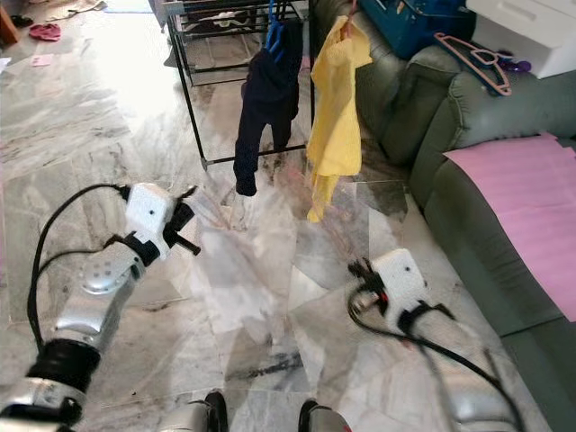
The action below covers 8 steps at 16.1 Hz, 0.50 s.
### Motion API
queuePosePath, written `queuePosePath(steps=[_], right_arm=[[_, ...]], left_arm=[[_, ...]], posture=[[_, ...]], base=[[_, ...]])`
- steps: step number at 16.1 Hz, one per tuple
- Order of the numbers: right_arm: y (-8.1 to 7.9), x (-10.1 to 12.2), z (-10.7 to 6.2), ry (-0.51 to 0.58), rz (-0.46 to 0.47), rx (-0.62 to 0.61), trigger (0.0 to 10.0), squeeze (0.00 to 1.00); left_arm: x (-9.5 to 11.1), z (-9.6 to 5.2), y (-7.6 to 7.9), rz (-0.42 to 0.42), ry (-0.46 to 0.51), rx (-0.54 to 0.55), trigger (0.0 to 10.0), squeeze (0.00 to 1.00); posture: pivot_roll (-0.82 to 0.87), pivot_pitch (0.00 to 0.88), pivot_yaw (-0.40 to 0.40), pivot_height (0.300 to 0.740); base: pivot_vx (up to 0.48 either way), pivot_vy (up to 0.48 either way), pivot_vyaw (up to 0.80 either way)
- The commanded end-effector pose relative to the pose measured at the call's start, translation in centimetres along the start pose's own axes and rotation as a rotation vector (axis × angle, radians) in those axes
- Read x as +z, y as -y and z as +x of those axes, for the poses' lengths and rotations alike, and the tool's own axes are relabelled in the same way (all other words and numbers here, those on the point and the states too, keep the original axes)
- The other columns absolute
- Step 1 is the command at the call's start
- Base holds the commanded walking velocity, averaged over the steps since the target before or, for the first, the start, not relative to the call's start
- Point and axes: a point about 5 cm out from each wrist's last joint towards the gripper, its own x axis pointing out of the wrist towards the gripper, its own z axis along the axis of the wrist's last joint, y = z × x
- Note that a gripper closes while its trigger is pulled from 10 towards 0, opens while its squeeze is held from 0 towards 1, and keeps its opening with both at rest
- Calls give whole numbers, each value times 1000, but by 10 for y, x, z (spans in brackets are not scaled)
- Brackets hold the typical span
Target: Hang hanger
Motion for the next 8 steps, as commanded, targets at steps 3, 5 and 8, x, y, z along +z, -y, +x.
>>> queuePosePath(steps=[3, 5, 8], right_arm=[[2, 13, -23, 18, -8, 199, 10000, 0], [0, 15, -30, 3, 12, 267, 10000, 0], [-8, 10, -43, -59, 23, 383, 10000, 0]], left_arm=[[11, 3, 2, 245, 42, -148, 10000, 0], [9, 3, 1, 297, 36, -149, 10000, 0], [8, 3, -5, 356, 30, -108, 10000, 0]], posture=[[-52, 220, -2, 740], [-54, 221, -1, 740], [-55, 221, -2, 740]], base=[[0, 0, 0], [0, 0, 0], [0, 0, 0]])
